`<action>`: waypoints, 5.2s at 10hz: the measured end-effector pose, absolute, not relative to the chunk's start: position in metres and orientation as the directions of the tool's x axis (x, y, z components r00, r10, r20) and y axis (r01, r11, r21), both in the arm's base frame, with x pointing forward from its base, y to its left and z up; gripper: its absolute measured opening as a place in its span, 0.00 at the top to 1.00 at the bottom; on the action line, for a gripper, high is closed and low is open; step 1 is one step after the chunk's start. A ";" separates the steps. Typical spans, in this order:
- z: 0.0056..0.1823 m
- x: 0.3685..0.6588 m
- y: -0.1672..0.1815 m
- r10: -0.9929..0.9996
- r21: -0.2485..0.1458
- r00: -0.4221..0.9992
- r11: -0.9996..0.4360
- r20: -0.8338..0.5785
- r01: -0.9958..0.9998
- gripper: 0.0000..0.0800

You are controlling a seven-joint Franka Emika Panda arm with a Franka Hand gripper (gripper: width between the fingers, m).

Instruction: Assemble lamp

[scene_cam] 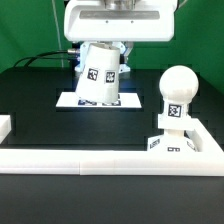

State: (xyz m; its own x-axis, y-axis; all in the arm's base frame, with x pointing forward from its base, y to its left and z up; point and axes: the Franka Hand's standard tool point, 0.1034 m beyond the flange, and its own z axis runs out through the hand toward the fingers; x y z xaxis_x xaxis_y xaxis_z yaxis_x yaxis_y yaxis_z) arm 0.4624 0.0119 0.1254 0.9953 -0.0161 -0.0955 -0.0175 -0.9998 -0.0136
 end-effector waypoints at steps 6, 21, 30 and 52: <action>0.152 0.483 0.043 -0.017 -0.049 0.994 -0.999 -0.108 -0.022 0.94; 0.229 0.567 0.099 -0.048 -0.101 0.995 -0.993 -0.091 -0.057 0.94; 0.196 0.610 0.131 -0.034 -0.102 0.997 -0.994 -0.062 -0.040 0.94; 0.161 0.581 0.134 -0.122 -0.075 0.989 -0.989 -0.078 -0.128 0.13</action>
Offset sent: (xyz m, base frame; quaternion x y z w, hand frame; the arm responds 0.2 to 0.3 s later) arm 0.0082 0.0314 0.0203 0.0289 -0.0143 0.0162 0.9994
